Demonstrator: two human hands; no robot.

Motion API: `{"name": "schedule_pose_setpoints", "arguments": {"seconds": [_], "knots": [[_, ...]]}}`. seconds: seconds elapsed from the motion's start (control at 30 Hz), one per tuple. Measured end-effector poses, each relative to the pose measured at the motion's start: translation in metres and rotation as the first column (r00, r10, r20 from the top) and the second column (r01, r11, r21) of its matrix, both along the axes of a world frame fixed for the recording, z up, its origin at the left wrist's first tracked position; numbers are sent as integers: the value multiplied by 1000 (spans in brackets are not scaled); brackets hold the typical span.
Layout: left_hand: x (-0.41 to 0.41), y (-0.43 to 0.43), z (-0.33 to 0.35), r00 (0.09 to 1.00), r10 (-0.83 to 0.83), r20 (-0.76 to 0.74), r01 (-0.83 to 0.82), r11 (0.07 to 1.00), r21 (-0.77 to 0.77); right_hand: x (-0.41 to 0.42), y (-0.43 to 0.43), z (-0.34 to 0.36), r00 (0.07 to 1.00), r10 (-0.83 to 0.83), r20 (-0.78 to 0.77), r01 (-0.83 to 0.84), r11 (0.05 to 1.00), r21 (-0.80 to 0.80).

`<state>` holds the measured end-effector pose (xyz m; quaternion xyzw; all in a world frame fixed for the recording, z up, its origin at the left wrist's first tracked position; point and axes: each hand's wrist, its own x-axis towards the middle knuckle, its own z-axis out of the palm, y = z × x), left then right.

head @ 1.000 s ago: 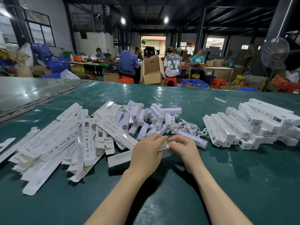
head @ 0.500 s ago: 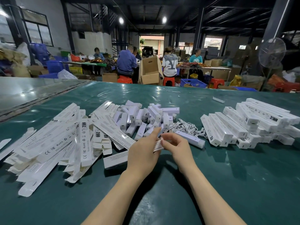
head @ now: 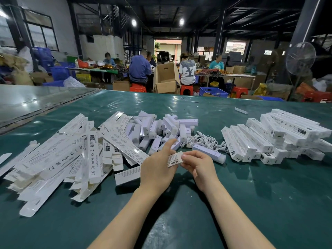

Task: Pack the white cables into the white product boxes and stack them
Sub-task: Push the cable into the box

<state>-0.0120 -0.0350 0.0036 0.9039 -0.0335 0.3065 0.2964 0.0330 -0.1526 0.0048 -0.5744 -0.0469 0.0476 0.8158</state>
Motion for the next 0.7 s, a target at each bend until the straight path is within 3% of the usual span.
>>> {"name": "schedule_pose_setpoints", "arguments": {"seconds": [0.2,0.47,0.6,0.7], "knots": [[0,-2,1,998,43,37,-41,998,-58,-5,5,1,992,-49,120,62,993,-105],[0,-1,2,991,91,97,-84,994,-73,-8,5,3,993,80,85,-80,997,-2],[1,0,8,969,153,195,-131,984,-124,-13,9,5,992,124,32,-128,967,221],[1,3,9,963,171,208,-141,978,-152,-17,15,1,992,70,102,-83,988,127]]}}
